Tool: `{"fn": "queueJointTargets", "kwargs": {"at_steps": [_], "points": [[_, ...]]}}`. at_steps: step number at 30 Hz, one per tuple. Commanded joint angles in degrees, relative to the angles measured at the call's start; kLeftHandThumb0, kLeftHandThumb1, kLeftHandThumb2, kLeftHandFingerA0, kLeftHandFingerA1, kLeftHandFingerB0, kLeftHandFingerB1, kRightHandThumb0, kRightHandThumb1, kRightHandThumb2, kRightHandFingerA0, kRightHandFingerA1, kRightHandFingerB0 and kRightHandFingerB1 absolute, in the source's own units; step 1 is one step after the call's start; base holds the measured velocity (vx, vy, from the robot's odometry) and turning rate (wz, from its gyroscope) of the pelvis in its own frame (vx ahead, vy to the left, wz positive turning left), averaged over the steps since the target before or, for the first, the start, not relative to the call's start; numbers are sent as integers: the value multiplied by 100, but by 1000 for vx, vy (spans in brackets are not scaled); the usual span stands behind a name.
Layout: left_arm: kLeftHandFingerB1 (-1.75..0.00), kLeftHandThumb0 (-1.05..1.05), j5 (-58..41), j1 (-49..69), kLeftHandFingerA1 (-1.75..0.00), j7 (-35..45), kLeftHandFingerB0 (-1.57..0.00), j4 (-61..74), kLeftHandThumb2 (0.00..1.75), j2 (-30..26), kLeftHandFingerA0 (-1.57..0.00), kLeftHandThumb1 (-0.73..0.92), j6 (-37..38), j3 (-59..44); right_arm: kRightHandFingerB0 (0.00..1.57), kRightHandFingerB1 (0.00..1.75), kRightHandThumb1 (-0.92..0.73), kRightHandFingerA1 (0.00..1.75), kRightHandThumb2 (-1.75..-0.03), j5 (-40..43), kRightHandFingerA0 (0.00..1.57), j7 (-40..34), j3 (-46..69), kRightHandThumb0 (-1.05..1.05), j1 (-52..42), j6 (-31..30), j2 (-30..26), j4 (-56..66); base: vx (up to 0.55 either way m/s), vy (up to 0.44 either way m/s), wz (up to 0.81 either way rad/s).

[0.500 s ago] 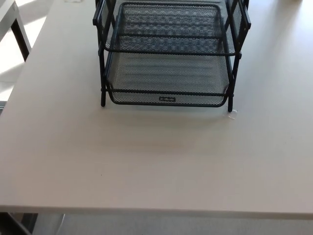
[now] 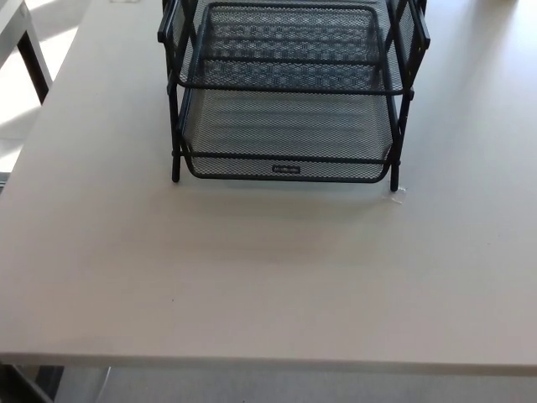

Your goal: The robot uses its right hand to grab the drawer kept on the middle of the desk and pull it out towards the robot

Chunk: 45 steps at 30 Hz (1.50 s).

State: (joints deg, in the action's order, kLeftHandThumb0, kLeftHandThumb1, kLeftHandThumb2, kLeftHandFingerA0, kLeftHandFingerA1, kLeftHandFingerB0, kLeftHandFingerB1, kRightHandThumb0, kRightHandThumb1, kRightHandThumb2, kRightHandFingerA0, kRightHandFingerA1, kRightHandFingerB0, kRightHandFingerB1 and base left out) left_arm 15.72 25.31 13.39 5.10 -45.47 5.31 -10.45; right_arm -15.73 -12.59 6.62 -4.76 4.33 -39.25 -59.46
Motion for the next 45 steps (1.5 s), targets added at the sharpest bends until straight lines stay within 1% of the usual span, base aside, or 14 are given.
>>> {"fn": "queueJointTargets", "kwargs": {"at_steps": [1, 2, 11, 12, 13, 19, 20, 21, 22, 23, 27, 31, 38, 45], "points": [[-55, -32, 96, 42, -83, 200, -74, 25, 57, -79, -78, 59, 123, -71, 18, 46, -53, 70, -90, 308, 41, -458, 432, -82, 89, -105, -231, -190, 0, 0, 0], [-54, -32, 92, 43, -82, 205, -74, 26, 58, -67, -78, 60, 120, -77, 27, 39, -61, 68, -58, 341, 41, -514, 522, -75, 110, -113, -273, -211, 0, 0, 0], [-54, -32, 173, 35, -82, 239, -73, -7, 58, -70, -77, 60, 163, -90, 24, 43, -63, 75, -59, 660, 28, -551, 1240, -73, 184, -195, -618, -191, 0, 0, 0], [-54, -32, 171, 38, -82, 258, -73, 14, 58, -64, -77, 60, 126, -97, 21, 51, -47, 69, -87, 706, 27, -553, 1333, -73, 151, -237, -639, -62, 0, 0, 0], [-54, -32, 165, 47, -82, 279, -73, 41, 58, -58, -77, 60, 93, -110, 25, 44, -61, 72, -58, 772, 28, -556, 1455, -72, 74, -233, -665, 125, 0, 0, 0], [-54, -32, 126, 47, -83, 330, -74, 65, 58, -14, -78, 60, 78, -148, 23, 44, -61, 69, -59, 910, 20, -453, 1942, -72, -323, -155, -717, 1133, 0, 0, 0], [-53, -32, 141, 48, -83, 334, -73, 71, 58, -11, -78, 60, 68, -149, 18, 52, -47, 67, -86, 884, 21, -518, 1990, -72, -368, -188, -683, 1328, 0, 0, 0], [-53, -32, 174, 40, -82, 319, -74, 47, 58, -15, -78, 60, 96, -145, 17, 52, -48, 66, -87, 825, 21, -592, 2023, -73, -412, -232, -668, 1545, 0, 0, 0], [-53, -32, 179, 37, -83, 327, -73, 49, 58, -9, -77, 60, 79, -148, 19, 52, -48, 67, -86, 787, 25, -753, 2139, -71, -492, -134, -613, 1920, 0, 0, 0], [-53, -32, 184, 45, -83, 340, -73, 74, 58, -9, -77, 60, 56, -152, 28, 44, -60, 74, -58, 731, 30, -911, 2201, -70, -528, -29, -576, 2114, 0, 0, 0], [-54, -33, 185, 58, -83, 391, -72, 148, 58, -12, -76, 61, -33, -166, 30, 48, -61, 81, -58, 347, 29, -1538, 2339, -73, -577, 149, -471, 2945, 0, 0, 0], [-54, -33, 212, 46, -83, 355, -73, 98, 58, -19, -76, 60, 51, -158, 24, 50, -68, 75, -61, -8, 18, -1435, 2402, -80, -704, -447, -560, 4168, 0, 0, 0], [-54, -32, 197, 129, -81, 335, -73, 145, 58, -10, -77, 60, 62, -233, 15, 50, -70, 75, -62, -108, 11, -1206, 2187, -84, -124, 474, -645, 5506, 0, 0, 0], [-55, -33, 154, 123, -84, 320, -73, 119, 58, 26, -77, 60, 89, -251, 26, 38, -63, 53, -60, -198, 24, -452, 1648, -74, 300, -669, -474, 7130, 0, 0, 0]]}}
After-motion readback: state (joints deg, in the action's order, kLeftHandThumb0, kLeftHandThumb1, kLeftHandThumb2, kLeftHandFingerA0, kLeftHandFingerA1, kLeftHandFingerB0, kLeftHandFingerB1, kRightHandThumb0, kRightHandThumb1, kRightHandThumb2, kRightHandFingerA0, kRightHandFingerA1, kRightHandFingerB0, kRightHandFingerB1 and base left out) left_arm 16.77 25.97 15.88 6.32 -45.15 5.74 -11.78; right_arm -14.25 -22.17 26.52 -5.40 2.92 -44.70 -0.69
